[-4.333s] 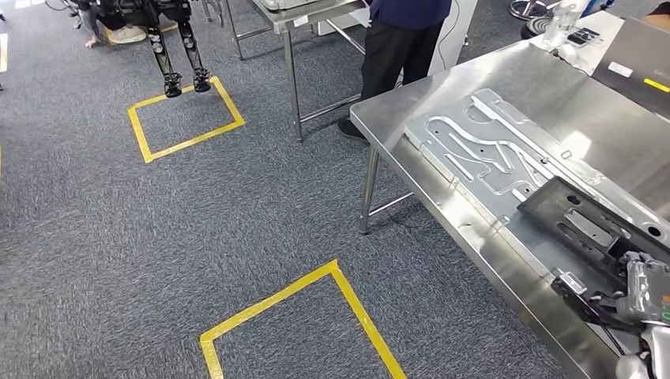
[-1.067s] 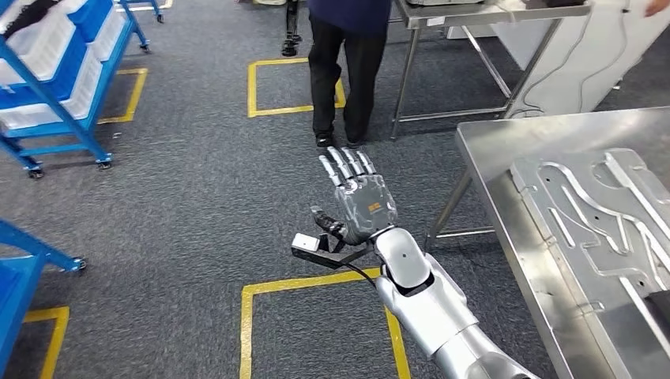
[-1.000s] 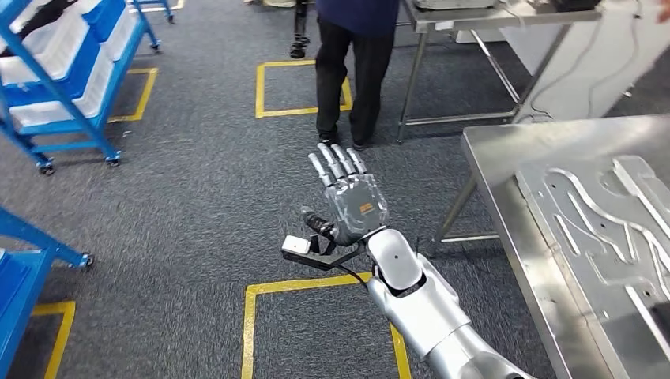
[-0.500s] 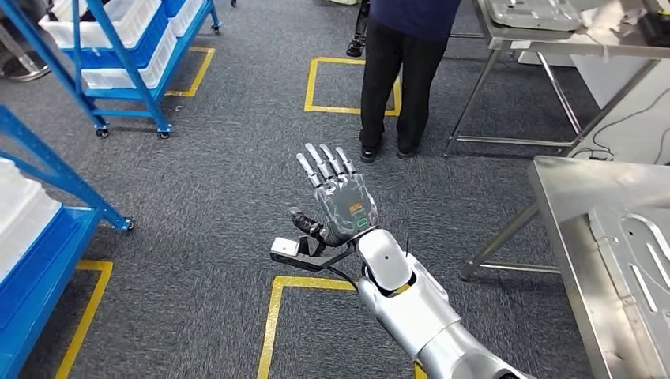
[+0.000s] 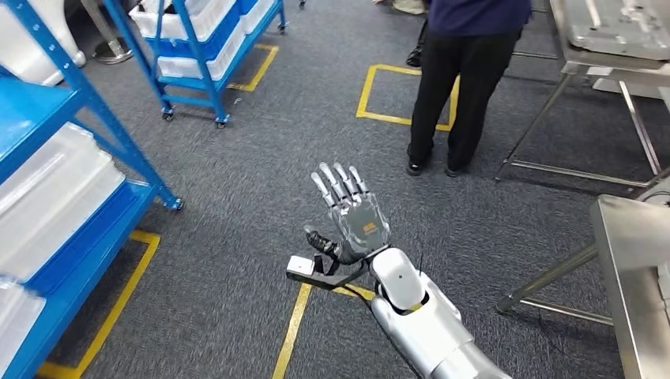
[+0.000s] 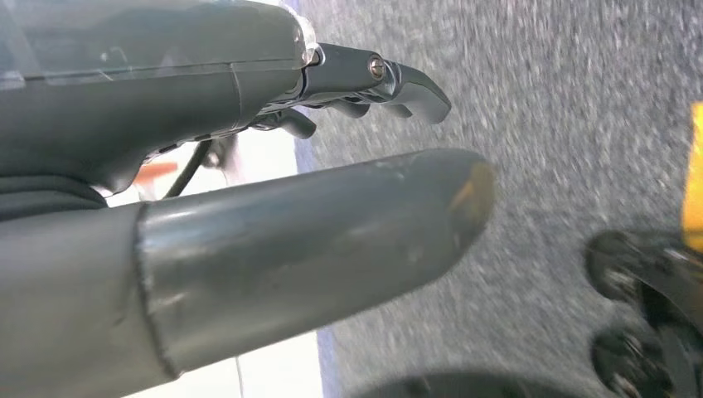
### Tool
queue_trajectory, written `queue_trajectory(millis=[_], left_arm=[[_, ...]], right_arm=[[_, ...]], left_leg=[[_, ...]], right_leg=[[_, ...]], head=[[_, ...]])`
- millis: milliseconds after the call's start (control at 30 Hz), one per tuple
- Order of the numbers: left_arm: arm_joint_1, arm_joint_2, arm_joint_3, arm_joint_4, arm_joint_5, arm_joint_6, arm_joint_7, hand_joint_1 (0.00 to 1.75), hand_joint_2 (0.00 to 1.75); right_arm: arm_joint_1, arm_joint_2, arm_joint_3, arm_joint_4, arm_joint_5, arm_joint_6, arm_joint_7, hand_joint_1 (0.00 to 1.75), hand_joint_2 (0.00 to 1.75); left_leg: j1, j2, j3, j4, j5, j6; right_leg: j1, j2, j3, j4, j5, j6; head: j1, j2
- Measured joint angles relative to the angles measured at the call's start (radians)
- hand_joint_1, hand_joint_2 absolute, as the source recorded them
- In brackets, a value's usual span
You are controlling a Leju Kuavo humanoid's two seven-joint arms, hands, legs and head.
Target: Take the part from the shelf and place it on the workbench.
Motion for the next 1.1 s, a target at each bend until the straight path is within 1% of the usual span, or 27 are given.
queue_trajectory(millis=[67, 100, 133, 167, 200, 233, 267, 300, 367, 400, 467, 533, 567, 600, 633, 667, 700, 767, 800, 833, 867, 900, 933, 967, 1033, 1067, 1100], left_arm=[[-0.002, 0.000, 0.000, 0.000, 0.002, 0.003, -0.006, 0.00, 0.00], [0.000, 0.001, 0.000, 0.000, 0.004, 0.006, -0.009, 0.00, 0.00], [0.002, 0.003, 0.000, 0.000, 0.006, 0.009, -0.012, 0.00, 0.00], [0.004, 0.006, 0.000, 0.000, 0.008, 0.012, -0.013, 0.00, 0.00], [0.005, 0.008, 0.000, 0.000, 0.010, 0.014, -0.012, 0.00, 0.00], [0.005, 0.010, 0.000, 0.000, 0.012, 0.015, -0.010, 0.00, 0.00], [0.005, 0.011, 0.000, 0.000, 0.012, 0.015, -0.007, 0.00, 0.00], [0.004, 0.012, 0.000, 0.000, 0.013, 0.015, -0.003, 0.00, 0.00], [0.004, 0.014, 0.000, 0.000, 0.013, 0.015, 0.002, 0.00, 0.00], [0.005, 0.015, 0.001, 0.000, 0.013, 0.015, 0.006, 0.00, 0.00], [0.002, 0.017, 0.001, 0.000, 0.006, 0.011, 0.018, 0.00, 0.00], [-0.001, 0.018, 0.001, 0.000, -0.005, 0.006, 0.033, 0.00, 0.00], [-0.002, 0.018, 0.001, 0.000, -0.008, 0.008, 0.037, 0.00, 0.00], [-0.002, 0.018, 0.001, 0.000, -0.010, 0.013, 0.037, 0.00, 0.00], [-0.002, 0.018, 0.001, 0.000, -0.010, 0.020, 0.035, 0.00, 0.00], [-0.001, 0.018, 0.001, 0.000, -0.010, 0.028, 0.031, 0.00, 0.00], [-0.001, 0.017, 0.001, 0.000, -0.009, 0.035, 0.024, 0.00, 0.00], [0.000, 0.015, 0.001, 0.000, -0.008, 0.048, 0.010, 0.00, 0.00], [0.001, 0.014, 0.001, 0.000, -0.008, 0.052, 0.005, 0.00, 0.00], [0.003, 0.013, 0.001, 0.000, -0.008, 0.055, 0.001, 0.00, 0.00], [0.005, 0.014, 0.001, 0.000, -0.009, 0.056, 0.000, 0.00, 0.00], [0.008, 0.015, 0.001, 0.000, -0.010, 0.057, 0.000, 0.00, 0.00], [0.011, 0.016, 0.001, 0.000, -0.010, 0.057, 0.001, 0.00, 0.00], [0.012, 0.018, 0.001, 0.000, -0.010, 0.057, 0.004, 0.00, 0.00], [0.010, 0.019, 0.001, 0.000, -0.009, 0.056, 0.010, 0.00, 0.00], [0.009, 0.019, 0.001, 0.000, -0.008, 0.056, 0.013, 0.00, 0.00], [0.008, 0.020, 0.001, 0.000, -0.008, 0.056, 0.016, 0.00, 0.00]], right_arm=[[0.016, -0.033, -0.002, -0.040, -0.025, 0.029, -0.013, 0.00, 0.00], [0.026, -0.050, -0.004, -0.063, -0.035, 0.042, -0.019, 0.00, 0.00], [0.035, -0.065, -0.007, -0.087, -0.044, 0.053, -0.023, 0.00, 0.00], [0.044, -0.078, -0.009, -0.111, -0.050, 0.061, -0.025, 0.00, 0.00], [0.051, -0.089, -0.012, -0.132, -0.053, 0.066, -0.026, 0.00, 0.00], [0.057, -0.096, -0.014, -0.150, -0.055, 0.069, -0.027, 0.00, 0.00], [0.064, -0.102, -0.015, -0.163, -0.056, 0.070, -0.027, 0.00, 0.00], [0.071, -0.105, -0.016, -0.172, -0.055, 0.071, -0.028, 0.00, 0.00], [0.082, -0.108, -0.017, -0.181, -0.052, 0.070, -0.029, 0.00, 0.00], [0.085, -0.108, -0.017, -0.183, -0.049, 0.069, -0.029, 0.00, 0.00], [0.087, -0.106, -0.017, -0.181, -0.040, 0.065, -0.028, 0.00, 0.00], [0.087, -0.104, -0.016, -0.168, -0.033, 0.059, -0.026, 0.00, 0.00], [0.087, -0.104, -0.016, -0.159, -0.031, 0.056, -0.024, 0.00, 0.00], [0.088, -0.104, -0.016, -0.152, -0.030, 0.054, -0.022, 0.00, 0.00], [0.089, -0.104, -0.016, -0.149, -0.031, 0.053, -0.020, 0.00, 0.00], [0.092, -0.106, -0.016, -0.151, -0.032, 0.052, -0.019, 0.00, 0.00], [0.097, -0.111, -0.016, -0.158, -0.035, 0.051, -0.018, 0.00, 0.00], [0.113, -0.130, -0.017, -0.182, -0.042, 0.050, -0.021, 0.00, 0.00], [0.125, -0.142, -0.018, -0.197, -0.047, 0.050, -0.024, 0.00, 0.00], [0.138, -0.153, -0.021, -0.212, -0.051, 0.049, -0.029, 0.00, 0.00], [0.151, -0.165, -0.025, -0.228, -0.055, 0.049, -0.035, 0.00, 0.00], [0.164, -0.175, -0.031, -0.243, -0.059, 0.049, -0.040, 0.00, 0.00], [0.176, -0.184, -0.038, -0.258, -0.062, 0.048, -0.046, 0.00, 0.00], [0.187, -0.192, -0.045, -0.272, -0.065, 0.048, -0.051, 0.00, 0.00], [0.209, -0.206, -0.057, -0.294, -0.068, 0.047, -0.059, 0.00, 0.00], [0.218, -0.213, -0.062, -0.301, -0.069, 0.047, -0.061, 0.00, 0.00], [0.225, -0.219, -0.067, -0.308, -0.069, 0.050, -0.062, 0.00, 0.00]], left_leg=[[0.010, 0.021, -0.061, 0.119, -0.049, -0.013], [0.016, 0.025, -0.074, 0.144, -0.050, -0.019], [0.021, 0.031, -0.067, 0.130, -0.034, -0.025], [0.026, 0.041, -0.039, 0.079, -0.003, -0.031], [0.029, 0.061, -0.001, 0.008, 0.027, -0.035], [0.028, 0.081, 0.032, -0.054, 0.048, -0.036], [0.025, 0.095, 0.054, -0.094, 0.058, -0.031], [0.022, 0.101, 0.062, -0.111, 0.058, -0.025], [0.017, 0.079, 0.062, -0.111, 0.057, -0.009], [0.017, 0.069, 0.063, -0.113, 0.058, -0.003], [0.019, 0.047, 0.066, -0.118, 0.062, 0.011], [0.017, 0.025, 0.066, -0.119, 0.063, 0.020], [0.015, 0.011, 0.066, -0.119, 0.063, 0.022], [0.013, -0.004, 0.066, -0.118, 0.063, 0.023], [0.011, -0.018, 0.066, -0.116, 0.063, 0.024], [0.009, -0.033, 0.066, -0.115, 0.063, 0.024], [0.009, -0.047, 0.067, -0.113, 0.063, 0.023], [0.008, -0.075, 0.064, -0.110, 0.063, 0.019], [0.010, -0.086, 0.062, -0.110, 0.064, 0.015], [0.012, -0.098, 0.059, -0.111, 0.065, 0.009], [0.015, -0.110, 0.058, -0.114, 0.068, 0.002], [0.016, -0.111, 0.057, -0.114, 0.067, -0.003], [0.014, -0.095, 0.052, -0.105, 0.059, -0.007], [0.011, -0.067, 0.041, -0.079, 0.041, -0.010], [0.009, -0.002, -0.010, 0.030, -0.020, -0.014], [0.011, 0.014, -0.041, 0.094, -0.048, -0.017], [0.013, 0.022, -0.061, 0.139, -0.061, -0.020]], right_leg=[[0.000, -0.036, 0.003, 0.000, -0.005, 0.001], [-0.001, -0.052, 0.003, 0.002, -0.008, 0.003], [-0.003, -0.066, 0.003, 0.005, -0.012, 0.007], [-0.006, -0.079, 0.004, 0.010, -0.017, 0.012], [-0.009, -0.090, 0.004, 0.016, -0.023, 0.018], [-0.008, -0.099, 0.004, 0.023, -0.030, 0.025], [-0.007, -0.108, 0.005, 0.028, -0.036, 0.032], [-0.005, -0.115, 0.006, 0.031, -0.040, 0.039], [-0.005, -0.132, 0.011, 0.031, -0.044, 0.049], [-0.008, -0.128, 0.014, 0.035, -0.050, 0.054], [-0.015, -0.089, -0.005, 0.087, -0.088, 0.060], [-0.017, -0.039, -0.067, 0.215, -0.152, 0.060], [-0.016, -0.029, -0.101, 0.279, -0.174, 0.059], [-0.015, -0.023, -0.124, 0.318, -0.179, 0.057], [-0.014, -0.020, -0.130, 0.319, -0.163, 0.054], [-0.013, -0.015, -0.117, 0.280, -0.130, 0.049], [-0.013, -0.001, -0.089, 0.214, -0.088, 0.043], [-0.013, 0.045, -0.038, 0.092, -0.037, 0.035], [-0.011, 0.059, -0.025, 0.061, -0.029, 0.034], [-0.009, 0.063, -0.021, 0.052, -0.032, 0.033], [-0.007, 0.051, -0.018, 0.048, -0.030, 0.031], [-0.008, 0.038, -0.013, 0.040, -0.027, 0.027], [-0.010, 0.026, -0.008, 0.031, -0.022, 0.022], [-0.011, 0.013, -0.002, 0.021, -0.018, 0.017], [-0.011, -0.014, 0.003, 0.012, -0.015, 0.009], [-0.009, -0.030, 0.003, 0.012, -0.016, 0.007], [-0.008, -0.045, 0.003, 0.012, -0.017, 0.007]], head=[[0.000, 0.000], [0.000, 0.000], [0.000, 0.000], [0.000, 0.000], [0.000, 0.000], [0.000, 0.000], [0.000, 0.000], [0.000, 0.000], [0.000, 0.000], [0.000, 0.000], [0.001, 0.000], [0.001, 0.000], [0.001, 0.000], [0.001, 0.000], [0.001, 0.000], [0.001, 0.000], [0.001, 0.000], [0.001, 0.000], [0.001, 0.000], [0.001, 0.000], [0.001, 0.000], [0.001, 0.000], [0.001, 0.000], [0.000, 0.000], [0.000, 0.000], [0.000, 0.000], [0.000, 0.000]])
